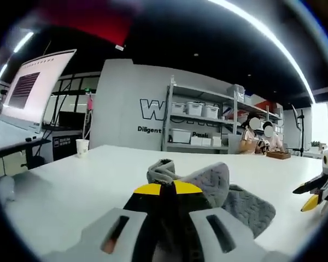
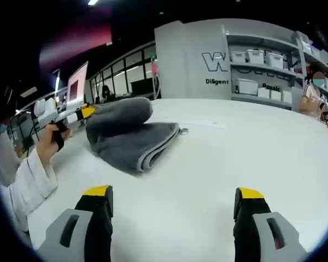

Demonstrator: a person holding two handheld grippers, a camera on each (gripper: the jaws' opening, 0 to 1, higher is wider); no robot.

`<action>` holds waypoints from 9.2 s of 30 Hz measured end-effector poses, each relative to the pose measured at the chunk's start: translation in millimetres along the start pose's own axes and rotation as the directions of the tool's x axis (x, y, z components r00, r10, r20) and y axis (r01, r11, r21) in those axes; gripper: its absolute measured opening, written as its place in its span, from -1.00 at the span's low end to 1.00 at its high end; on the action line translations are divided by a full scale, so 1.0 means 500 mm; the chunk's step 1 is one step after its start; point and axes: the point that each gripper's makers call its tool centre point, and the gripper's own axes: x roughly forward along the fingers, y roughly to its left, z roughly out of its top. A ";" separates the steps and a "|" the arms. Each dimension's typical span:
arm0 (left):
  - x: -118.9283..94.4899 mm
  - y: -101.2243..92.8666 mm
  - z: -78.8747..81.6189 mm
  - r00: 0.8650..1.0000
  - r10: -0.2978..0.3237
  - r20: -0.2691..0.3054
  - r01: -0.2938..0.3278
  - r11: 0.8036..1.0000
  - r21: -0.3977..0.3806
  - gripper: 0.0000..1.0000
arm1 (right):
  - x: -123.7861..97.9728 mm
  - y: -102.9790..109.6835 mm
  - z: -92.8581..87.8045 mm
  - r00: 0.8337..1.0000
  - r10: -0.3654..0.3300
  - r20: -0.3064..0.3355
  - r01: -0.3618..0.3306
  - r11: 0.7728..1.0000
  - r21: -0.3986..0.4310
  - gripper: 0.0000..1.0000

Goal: Open the folded towel by lifting each exposed corner and separating the folded layers until the towel lies flat within the target outline without major curled edges

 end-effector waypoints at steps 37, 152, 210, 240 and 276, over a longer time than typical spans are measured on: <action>-0.014 0.085 -0.066 0.981 0.142 -0.136 -0.149 0.988 -0.047 -0.91 | 0.000 0.003 -0.003 1.000 0.006 -0.010 -0.006 1.000 -0.001 0.81; -0.033 0.041 -0.043 0.979 0.093 -0.184 -0.110 0.990 -0.083 0.79 | 0.014 0.025 -0.033 0.995 0.010 -0.103 -0.019 0.996 -0.086 0.79; -0.044 -0.197 -0.092 0.824 -0.464 -0.324 0.441 0.885 -0.146 0.86 | 0.044 0.043 0.024 0.995 0.007 0.096 0.000 0.998 -0.070 0.77; -0.058 -0.223 -0.090 0.793 -0.505 -0.341 0.503 0.858 -0.099 0.85 | 0.085 0.054 0.107 0.913 0.024 0.408 0.019 0.995 -0.103 0.76; -0.065 -0.231 -0.104 0.777 -0.495 -0.388 0.519 0.853 -0.048 0.84 | 0.188 -0.001 0.158 0.910 0.082 0.406 -0.054 0.995 -0.080 -0.12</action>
